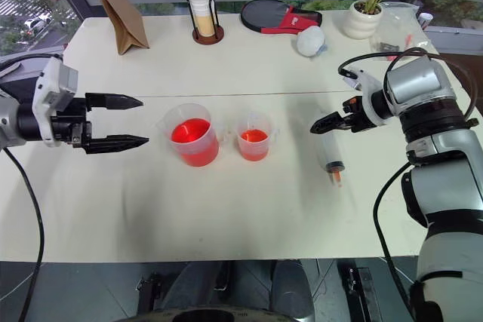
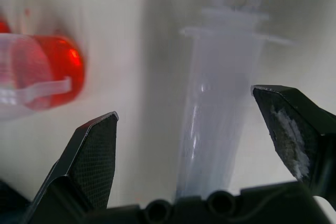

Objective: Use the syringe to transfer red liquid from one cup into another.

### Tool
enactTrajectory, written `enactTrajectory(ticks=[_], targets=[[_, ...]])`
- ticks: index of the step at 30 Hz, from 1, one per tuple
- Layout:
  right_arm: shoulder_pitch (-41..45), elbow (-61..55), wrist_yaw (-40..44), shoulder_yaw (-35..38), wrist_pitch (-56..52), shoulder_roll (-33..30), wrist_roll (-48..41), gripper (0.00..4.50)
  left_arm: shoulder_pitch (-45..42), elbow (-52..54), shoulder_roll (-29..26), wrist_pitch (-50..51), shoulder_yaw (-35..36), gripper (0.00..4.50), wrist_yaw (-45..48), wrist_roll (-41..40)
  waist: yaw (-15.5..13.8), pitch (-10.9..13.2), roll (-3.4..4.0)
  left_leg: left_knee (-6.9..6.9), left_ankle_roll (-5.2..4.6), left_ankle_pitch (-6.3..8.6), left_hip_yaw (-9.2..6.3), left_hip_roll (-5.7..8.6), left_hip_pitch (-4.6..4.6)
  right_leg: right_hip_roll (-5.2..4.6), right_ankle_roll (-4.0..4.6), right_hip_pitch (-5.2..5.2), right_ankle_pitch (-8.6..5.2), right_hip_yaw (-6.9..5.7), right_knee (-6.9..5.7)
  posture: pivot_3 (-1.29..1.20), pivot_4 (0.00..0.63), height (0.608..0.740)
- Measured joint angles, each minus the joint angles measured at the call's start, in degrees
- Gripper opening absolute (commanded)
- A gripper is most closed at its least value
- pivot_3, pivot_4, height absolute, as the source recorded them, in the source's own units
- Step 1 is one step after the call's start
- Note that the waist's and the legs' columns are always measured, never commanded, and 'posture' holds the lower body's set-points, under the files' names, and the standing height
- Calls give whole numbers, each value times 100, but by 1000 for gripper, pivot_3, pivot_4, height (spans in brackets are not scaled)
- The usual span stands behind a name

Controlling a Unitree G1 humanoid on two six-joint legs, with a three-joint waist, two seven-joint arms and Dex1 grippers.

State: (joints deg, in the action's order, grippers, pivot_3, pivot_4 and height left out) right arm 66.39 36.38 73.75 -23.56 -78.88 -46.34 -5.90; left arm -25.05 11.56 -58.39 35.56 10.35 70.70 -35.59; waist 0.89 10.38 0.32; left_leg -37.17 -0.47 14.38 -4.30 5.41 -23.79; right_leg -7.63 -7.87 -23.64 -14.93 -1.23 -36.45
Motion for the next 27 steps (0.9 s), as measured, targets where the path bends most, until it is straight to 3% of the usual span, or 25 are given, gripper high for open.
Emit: enactTrajectory(ticks=[1, 3, 6, 8, 9, 17, 22, 25, 27], targets=[[-53, -87, -93, -64, 0, 38, 3, 4500, 81, 72, 1, 14, 2, 4409, -44, 0, 2, -1, -1, 0, 0, 0, 0, 0, 0, 1, 0, 0, 0, 0, 0, 0, 150, 739], [-184, -144, -327, -148, 48, 173, 15, 3964, 223, 135, 5, 24, 12, 4500, -122, -6, 6, -1, -2, 1, 1, -1, -1, 0, 0, 1, 0, -2, 0, 0, -2, 0, 150, 739], [-291, -108, -717, -197, 272, 295, 126, 2661, 309, 166, 9, 33, 65, 4500, -245, -8, 7, -3, -5, -4, 2, -1, -1, 0, 1, 1, 0, -4, 0, 0, -14, 0, 150, 739], [-289, -13, -881, -131, 368, 418, 122, 1528, 355, 198, 20, 33, 155, 4500, -334, -10, 16, -5, -9, -5, 3, -2, -1, 0, 6, 2, 0, 0, 0, 0, -16, 0, 150, 739], [-287, -2, -936, -128, 405, 449, 123, 1342, 361, 218, 40, 31, 179, 4500, -372, -10, 17, -10, -18, -4, 4, -3, -1, 0, 10, 2, 0, 2, 0, 0, -19, 0, 150, 739], [-64, 215, -972, 230, 905, 524, -97, 1341, 646, 29, 106, -14, 324, 4500, -503, 4, 25, -2, -14, -5, 4, -3, 5, 2, 26, 2, 2, 5, 1, 8, -38, 0, 150, 739], [1350, -196, -718, 2067, 2268, 674, -1097, 1341, 499, -759, 15, -223, 455, 4500, -440, 134, 28, 2, -9, 16, 21, -11, 40, -20, -3, 23, 2, -75, 0, 43, -77, 0, 150, 739], [1852, -574, -1087, 3024, 2514, 1355, -1773, 1341, 102, -1229, 16, -231, 453, 4500, -345, 115, 38, -11, -34, 12, 26, -6, 40, -29, -3, 30, 2, -72, 1, 44, -74, 0, 150, 739], [1698, -1039, -1530, 3459, 2493, 2027, -2202, 1341, -213, -1490, 10, -264, 409, 4500, -231, 138, 30, -22, -52, 3, 26, -6, 40, -26, -2, 28, 5, -65, 2, 49, -75, 0, 150, 739]])
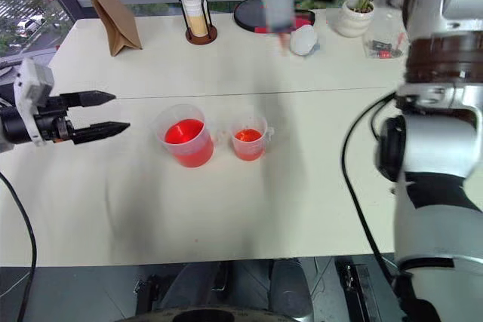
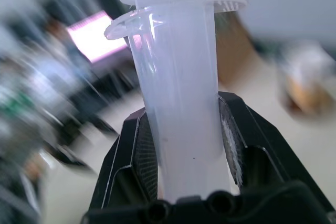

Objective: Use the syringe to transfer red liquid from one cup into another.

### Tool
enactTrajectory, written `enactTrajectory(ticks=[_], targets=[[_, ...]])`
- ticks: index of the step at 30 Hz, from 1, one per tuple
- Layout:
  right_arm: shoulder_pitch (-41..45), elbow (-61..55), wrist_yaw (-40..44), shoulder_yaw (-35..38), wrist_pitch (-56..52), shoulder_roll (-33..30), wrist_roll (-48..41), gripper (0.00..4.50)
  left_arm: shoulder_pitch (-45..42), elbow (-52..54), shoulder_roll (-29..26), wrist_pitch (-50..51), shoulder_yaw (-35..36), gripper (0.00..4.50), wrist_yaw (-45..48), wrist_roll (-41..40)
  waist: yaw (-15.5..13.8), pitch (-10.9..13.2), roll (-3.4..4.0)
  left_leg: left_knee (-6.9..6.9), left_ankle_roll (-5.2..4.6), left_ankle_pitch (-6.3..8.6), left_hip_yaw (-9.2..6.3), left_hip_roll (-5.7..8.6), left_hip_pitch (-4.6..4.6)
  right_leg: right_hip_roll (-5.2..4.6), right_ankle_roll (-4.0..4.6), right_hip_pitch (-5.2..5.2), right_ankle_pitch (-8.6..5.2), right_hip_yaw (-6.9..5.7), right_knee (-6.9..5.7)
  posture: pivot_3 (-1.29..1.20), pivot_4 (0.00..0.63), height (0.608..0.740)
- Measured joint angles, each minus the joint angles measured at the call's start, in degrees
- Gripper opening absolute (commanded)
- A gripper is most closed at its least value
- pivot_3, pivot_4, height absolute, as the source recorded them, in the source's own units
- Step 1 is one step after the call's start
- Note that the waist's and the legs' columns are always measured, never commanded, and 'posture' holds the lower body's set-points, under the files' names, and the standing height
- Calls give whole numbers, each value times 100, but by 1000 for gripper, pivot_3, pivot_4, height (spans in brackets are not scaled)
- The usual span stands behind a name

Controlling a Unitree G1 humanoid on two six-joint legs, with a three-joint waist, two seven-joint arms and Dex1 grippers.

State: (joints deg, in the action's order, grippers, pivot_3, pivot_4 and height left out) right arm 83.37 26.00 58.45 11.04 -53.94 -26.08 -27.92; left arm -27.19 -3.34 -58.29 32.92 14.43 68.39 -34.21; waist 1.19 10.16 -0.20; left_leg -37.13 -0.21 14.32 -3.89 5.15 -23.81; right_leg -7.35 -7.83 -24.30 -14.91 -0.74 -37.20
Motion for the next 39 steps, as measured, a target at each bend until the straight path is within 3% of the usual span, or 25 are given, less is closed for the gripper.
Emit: enactTrajectory(ticks=[4, 8, 15, 22, 30, 39], targets=[[-1445, -1485, -342, -341, 584, 1184, -323, 1341, -221, -371, -5, -109, -237, 4500, 149, 188, -32, -6, -8, -7, -1, 0, -1, 4, -5, 0, 0, -6, 1, 6, -9, 0, 150, 739], [-2604, -1900, -445, -955, 1654, 1732, -79, 1341, -232, -572, -41, -117, -248, 4500, 250, 359, -22, -4, -8, -16, -2, 0, -1, 12, -30, 0, -1, -27, 1, 14, -13, 0, 150, 739], [-2951, -1567, -556, -1469, 3034, 2074, 471, 1341, -357, -465, -130, 71, -209, 4500, 247, 280, 89, -5, -8, -14, 3, -3, -7, 3, -29, 11, 0, -28, 1, 14, -15, 0, 150, 739], [-3189, -1104, -576, -1841, 3620, 2328, 752, 1341, -1463, -300, -135, 626, 3, 4500, 125, -285, 155, -5, -9, -11, 5, -4, -13, 0, -29, 17, 0, -30, 1, 15, -25, 0, 150, 739], [-3367, -831, -611, -1974, 3821, 2462, 857, 1341, -1952, -308, 47, 764, -111, 4500, 158, -450, 152, -5, -9, -14, 9, -6, -13, -1, -25, 20, 0, -27, 1, 18, -25, 0, 150, 739], [-3545, -1059, -652, -2147, 3796, 2533, 857, 1341, -2460, -1011, 539, 221, -692, 4500, 372, 38, 141, -5, -9, -18, 10, -7, -14, 0, -24, 20, 0, -26, 1, 18, -29, 0, 150, 739]])
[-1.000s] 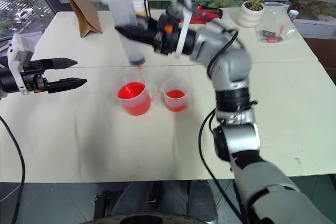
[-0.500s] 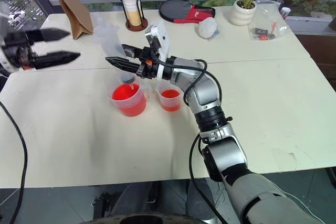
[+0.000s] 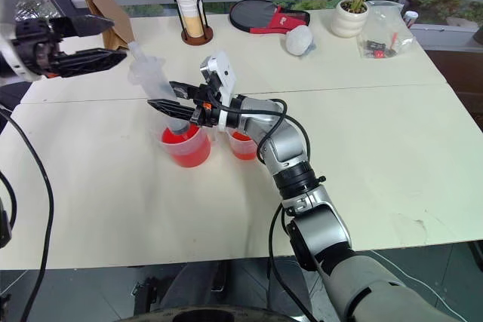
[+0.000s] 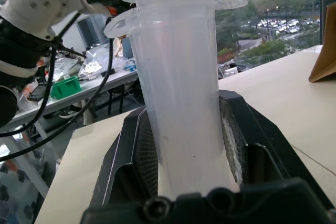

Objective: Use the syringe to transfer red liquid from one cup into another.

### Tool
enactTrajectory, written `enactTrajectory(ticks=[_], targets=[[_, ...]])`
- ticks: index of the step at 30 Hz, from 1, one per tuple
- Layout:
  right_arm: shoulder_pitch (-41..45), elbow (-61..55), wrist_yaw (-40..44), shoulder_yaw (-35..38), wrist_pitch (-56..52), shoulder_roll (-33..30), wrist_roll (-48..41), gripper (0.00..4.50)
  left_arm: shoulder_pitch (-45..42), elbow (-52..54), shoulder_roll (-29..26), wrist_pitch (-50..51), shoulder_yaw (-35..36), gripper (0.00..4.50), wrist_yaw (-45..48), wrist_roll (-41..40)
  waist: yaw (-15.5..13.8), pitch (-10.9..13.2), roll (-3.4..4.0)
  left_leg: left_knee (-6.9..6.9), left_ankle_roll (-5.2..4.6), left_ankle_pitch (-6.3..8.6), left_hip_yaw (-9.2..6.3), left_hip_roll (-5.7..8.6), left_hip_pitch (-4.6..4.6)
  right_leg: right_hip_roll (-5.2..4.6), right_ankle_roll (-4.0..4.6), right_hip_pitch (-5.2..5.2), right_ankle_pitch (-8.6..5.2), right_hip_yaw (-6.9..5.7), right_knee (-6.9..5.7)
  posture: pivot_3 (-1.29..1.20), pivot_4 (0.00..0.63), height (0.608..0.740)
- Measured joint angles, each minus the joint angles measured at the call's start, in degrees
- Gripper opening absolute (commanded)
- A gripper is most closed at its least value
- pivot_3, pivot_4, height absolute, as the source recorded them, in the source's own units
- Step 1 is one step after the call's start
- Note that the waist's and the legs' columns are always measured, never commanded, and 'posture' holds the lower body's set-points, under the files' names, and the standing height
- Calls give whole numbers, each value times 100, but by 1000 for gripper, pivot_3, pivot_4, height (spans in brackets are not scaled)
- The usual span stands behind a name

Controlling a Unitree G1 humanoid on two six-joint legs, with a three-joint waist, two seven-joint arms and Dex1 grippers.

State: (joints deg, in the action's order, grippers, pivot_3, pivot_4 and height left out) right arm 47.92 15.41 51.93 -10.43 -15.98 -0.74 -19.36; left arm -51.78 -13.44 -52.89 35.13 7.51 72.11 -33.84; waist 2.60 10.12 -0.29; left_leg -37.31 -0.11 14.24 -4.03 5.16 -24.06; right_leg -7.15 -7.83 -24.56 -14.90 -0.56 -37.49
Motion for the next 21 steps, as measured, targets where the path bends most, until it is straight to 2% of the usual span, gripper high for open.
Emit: enactTrajectory(ticks=[3, 6, 7, 9, 10, 21], targets=[[-85, -9, -60, -36, -14, 6, 7, 1341, -89, -102, 194, -295, -127, 4500, 51, 175, 5, 0, -1, 1, 0, 0, 0, 0, 0, 0, 0, 0, 0, 1, -1, 0, 150, 739], [-219, -62, -150, -98, -33, 10, 25, 1341, -135, -290, 529, -451, -200, 3687, 69, 228, 7, -1, -1, 0, 0, 0, 0, 0, 0, 0, 0, -1, 0, 1, -1, 0, 150, 739], [-220, -62, -157, -97, -34, 10, 27, 1341, -135, -297, 532, -453, -203, 3274, 74, 228, 10, 0, -1, 0, 0, 0, 0, 0, 0, 0, 0, -1, 0, 1, -1, 0, 150, 739], [-225, -68, -218, -99, -21, 7, 56, 1341, -194, -368, 638, -511, -208, 2847, 84, 265, 19, -1, -1, 2, 0, 0, 0, -1, 0, 1, 0, -3, 0, 1, -2, 0, 150, 739], [-226, -67, -254, -88, -11, 7, 64, 1341, -194, -364, 672, -521, -209, 2407, 100, 261, 19, 0, -1, 1, 0, 0, 0, -1, 0, 1, 0, -2, 0, 1, -2, 0, 150, 739], [-265, -68, -375, -101, 289, 105, 115, 1341, -456, -442, 654, -286, -206, 2407, 177, 237, 13, 0, -1, -1, 0, 0, 0, 0, 0, 1, 0, -1, 0, 2, -4, 0, 150, 739]])
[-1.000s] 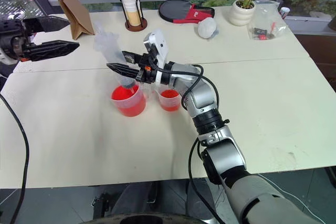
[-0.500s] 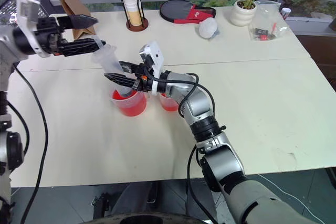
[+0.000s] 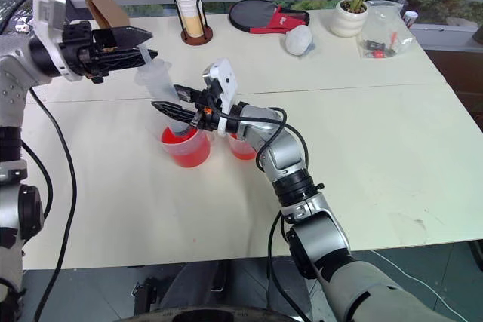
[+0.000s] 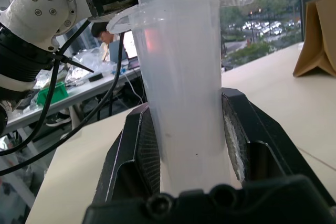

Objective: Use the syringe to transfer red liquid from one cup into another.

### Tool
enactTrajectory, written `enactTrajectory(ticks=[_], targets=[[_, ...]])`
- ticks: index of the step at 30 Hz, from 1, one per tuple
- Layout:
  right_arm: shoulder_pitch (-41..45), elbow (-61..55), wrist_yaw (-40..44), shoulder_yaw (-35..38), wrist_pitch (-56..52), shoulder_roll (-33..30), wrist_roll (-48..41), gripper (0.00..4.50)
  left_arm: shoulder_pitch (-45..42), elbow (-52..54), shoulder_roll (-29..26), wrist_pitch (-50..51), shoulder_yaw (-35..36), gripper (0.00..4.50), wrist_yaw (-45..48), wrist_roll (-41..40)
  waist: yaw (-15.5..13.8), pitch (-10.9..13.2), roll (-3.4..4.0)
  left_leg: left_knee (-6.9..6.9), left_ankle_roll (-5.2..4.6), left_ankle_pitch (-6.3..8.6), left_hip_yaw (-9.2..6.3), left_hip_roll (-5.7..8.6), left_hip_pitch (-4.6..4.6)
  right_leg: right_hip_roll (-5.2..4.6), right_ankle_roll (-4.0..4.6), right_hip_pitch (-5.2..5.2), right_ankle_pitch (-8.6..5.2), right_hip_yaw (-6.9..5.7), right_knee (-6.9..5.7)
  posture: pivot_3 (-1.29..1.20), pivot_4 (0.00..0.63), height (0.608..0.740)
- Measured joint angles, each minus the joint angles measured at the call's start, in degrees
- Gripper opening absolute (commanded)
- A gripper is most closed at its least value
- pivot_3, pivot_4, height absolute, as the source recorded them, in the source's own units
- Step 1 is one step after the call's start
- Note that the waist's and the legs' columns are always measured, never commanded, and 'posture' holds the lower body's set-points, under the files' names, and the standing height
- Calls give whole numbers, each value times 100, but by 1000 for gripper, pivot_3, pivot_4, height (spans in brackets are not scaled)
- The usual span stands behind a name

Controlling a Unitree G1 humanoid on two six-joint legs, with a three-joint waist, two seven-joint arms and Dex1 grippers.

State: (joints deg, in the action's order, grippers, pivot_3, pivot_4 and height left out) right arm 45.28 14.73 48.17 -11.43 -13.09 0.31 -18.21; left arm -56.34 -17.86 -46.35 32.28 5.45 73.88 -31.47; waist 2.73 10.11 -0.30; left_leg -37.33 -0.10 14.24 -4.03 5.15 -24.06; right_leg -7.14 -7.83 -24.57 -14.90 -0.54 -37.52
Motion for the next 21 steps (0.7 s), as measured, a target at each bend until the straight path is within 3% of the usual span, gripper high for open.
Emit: enactTrajectory(ticks=[21], targets=[[-148, -15, -10, -5, 227, 47, 21, 1341, -430, -307, -50, 130, 0, 2407, 92, -127, 5, 0, 0, -4, 0, 0, 0, 0, 0, 0, 0, -2, 0, 0, -24, 0, 150, 739]])
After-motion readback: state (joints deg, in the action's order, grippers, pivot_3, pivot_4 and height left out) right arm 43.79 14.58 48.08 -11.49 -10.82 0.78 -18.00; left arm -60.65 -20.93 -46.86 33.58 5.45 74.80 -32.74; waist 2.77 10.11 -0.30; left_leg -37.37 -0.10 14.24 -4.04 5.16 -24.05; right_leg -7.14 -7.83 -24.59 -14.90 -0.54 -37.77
